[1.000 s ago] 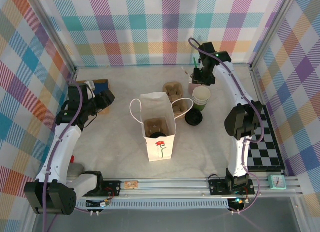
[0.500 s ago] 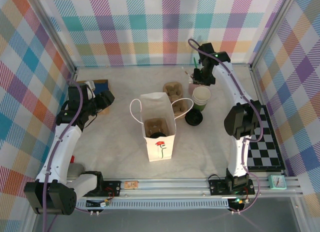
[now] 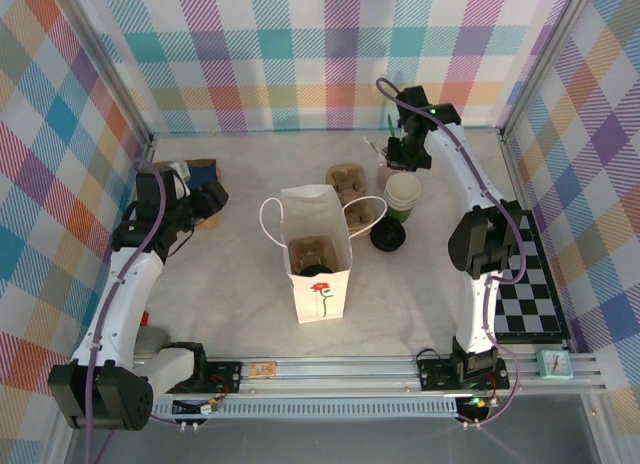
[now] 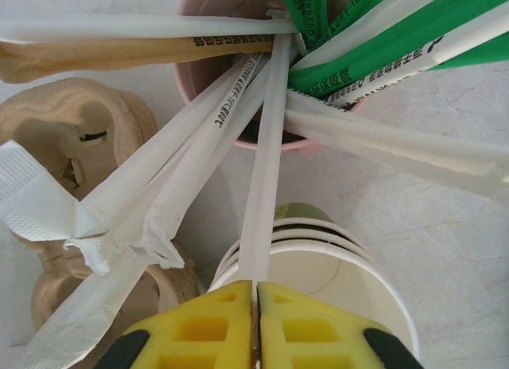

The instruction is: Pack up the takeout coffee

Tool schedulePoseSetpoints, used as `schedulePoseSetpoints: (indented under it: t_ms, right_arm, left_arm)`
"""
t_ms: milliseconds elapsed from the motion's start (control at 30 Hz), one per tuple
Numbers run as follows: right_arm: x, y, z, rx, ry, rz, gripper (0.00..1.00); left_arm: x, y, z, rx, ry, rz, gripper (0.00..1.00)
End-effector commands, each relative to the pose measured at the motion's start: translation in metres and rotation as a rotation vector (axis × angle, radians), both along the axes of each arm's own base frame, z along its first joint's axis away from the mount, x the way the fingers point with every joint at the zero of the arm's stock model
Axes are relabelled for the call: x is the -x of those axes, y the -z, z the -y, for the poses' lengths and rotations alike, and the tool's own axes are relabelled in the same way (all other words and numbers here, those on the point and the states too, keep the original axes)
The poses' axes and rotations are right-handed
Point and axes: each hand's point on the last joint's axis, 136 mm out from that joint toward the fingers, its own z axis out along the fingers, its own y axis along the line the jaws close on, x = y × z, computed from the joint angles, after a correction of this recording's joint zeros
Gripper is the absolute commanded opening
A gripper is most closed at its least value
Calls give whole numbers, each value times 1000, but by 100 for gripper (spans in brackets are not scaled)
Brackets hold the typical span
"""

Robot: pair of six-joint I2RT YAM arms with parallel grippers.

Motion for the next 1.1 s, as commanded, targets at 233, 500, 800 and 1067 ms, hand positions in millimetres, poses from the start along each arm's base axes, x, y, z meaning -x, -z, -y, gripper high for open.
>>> schedulePoseSetpoints:
  t_ms: [233, 500, 800, 1067]
  right_arm:
    - [11, -39, 5, 6, -6, 61, 7]
    - [22, -66, 8, 5, -14, 109, 0]
    - [33, -95, 11, -4, -17, 169, 0]
    - [42, -115, 16, 1, -19, 212, 0]
  left_arm:
    - [1, -12, -6, -12, -15, 39, 56]
    - [0, -15, -7, -14, -18, 47, 55]
    - [3, -19, -7, -15, -21, 55, 54]
    - [4, -20, -8, -13, -25, 59, 52]
